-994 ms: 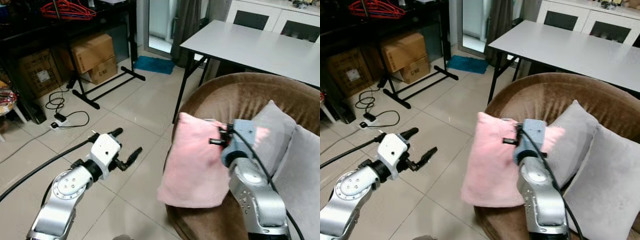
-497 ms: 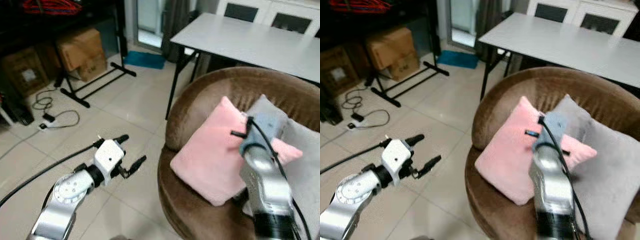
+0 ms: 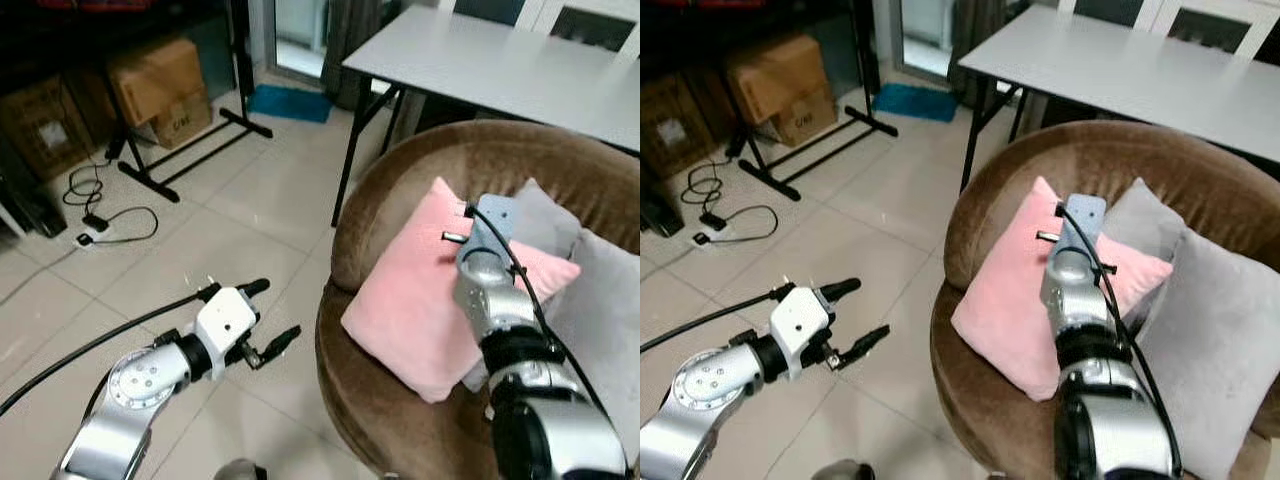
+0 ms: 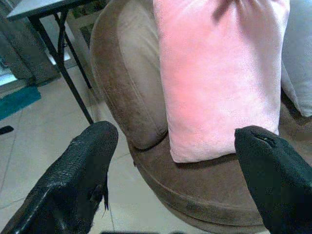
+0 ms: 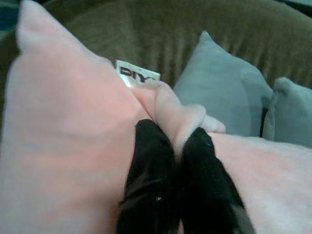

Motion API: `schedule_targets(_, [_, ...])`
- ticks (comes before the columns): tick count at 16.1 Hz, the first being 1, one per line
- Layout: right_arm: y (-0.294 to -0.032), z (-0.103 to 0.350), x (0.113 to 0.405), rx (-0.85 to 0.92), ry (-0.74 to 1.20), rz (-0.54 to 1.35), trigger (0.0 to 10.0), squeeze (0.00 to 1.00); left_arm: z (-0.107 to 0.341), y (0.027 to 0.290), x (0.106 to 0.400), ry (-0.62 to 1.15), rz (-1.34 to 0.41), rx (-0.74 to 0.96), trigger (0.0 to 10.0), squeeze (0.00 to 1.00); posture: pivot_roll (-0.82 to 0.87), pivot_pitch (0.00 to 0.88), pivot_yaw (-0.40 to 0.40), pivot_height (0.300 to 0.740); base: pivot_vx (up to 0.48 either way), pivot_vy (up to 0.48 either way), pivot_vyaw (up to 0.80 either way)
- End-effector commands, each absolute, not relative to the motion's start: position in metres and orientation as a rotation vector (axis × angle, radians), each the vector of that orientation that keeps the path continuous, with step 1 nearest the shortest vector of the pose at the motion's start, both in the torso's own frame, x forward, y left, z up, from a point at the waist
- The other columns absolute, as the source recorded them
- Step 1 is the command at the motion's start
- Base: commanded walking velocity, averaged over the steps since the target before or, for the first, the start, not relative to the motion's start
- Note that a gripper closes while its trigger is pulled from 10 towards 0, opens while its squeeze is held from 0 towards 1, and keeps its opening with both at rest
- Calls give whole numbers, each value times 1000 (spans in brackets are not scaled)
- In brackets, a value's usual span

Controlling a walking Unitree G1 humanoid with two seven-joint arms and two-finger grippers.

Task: Move the pillow to the sofa from floor

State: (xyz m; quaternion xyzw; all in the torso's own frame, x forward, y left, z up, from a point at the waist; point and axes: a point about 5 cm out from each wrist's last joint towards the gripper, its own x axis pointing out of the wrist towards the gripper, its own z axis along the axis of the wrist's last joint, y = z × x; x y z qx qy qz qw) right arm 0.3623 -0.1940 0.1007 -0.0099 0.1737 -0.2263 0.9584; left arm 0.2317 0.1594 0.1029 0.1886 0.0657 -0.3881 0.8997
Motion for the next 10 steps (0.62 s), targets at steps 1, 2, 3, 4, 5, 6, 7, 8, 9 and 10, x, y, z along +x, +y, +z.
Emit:
schedule_targets(1, [-208,107,364,6,325,-523,10000,1000,104,157,229,137,-821,398,10000,0,4,138,-51,740,0,0,0])
schedule_targets(2, [-214,113,367,16,302,-539,10000,1000,104,157,229,135,-810,396,10000,0,1,138,-52,740,0,0,0])
schedule_targets(3, [-216,115,367,15,293,-543,10000,1000,104,157,228,135,-806,394,10000,0,1,137,-52,740,0,0,0])
schedule_targets(4, [-218,117,368,15,285,-546,10000,1000,104,157,228,134,-801,391,10000,0,0,137,-52,740,0,0,0])
schedule_targets(5, [-220,122,370,0,259,-538,10000,1000,104,157,229,133,-790,384,10000,0,-4,132,-51,740,0,0,0])
schedule_targets(6, [-221,126,373,-25,231,-521,10000,820,104,156,229,133,-785,379,10000,0,-4,131,-51,740,0,0,0])
schedule_targets(7, [-221,130,375,-37,207,-504,10000,0,104,155,229,132,-777,370,10000,0,-10,130,-49,740,0,0,0])
schedule_targets(8, [-222,133,376,-46,186,-491,10000,0,104,153,229,131,-770,362,10000,0,-13,130,-48,740,0,0,0])
schedule_targets(9, [-222,136,376,-36,163,-478,10000,0,104,152,228,129,-762,351,10000,0,-16,131,-46,740,0,0,0])
schedule_targets(10, [-223,137,375,-19,152,-472,10000,0,104,151,227,128,-759,348,10000,0,-16,131,-46,740,0,0,0])
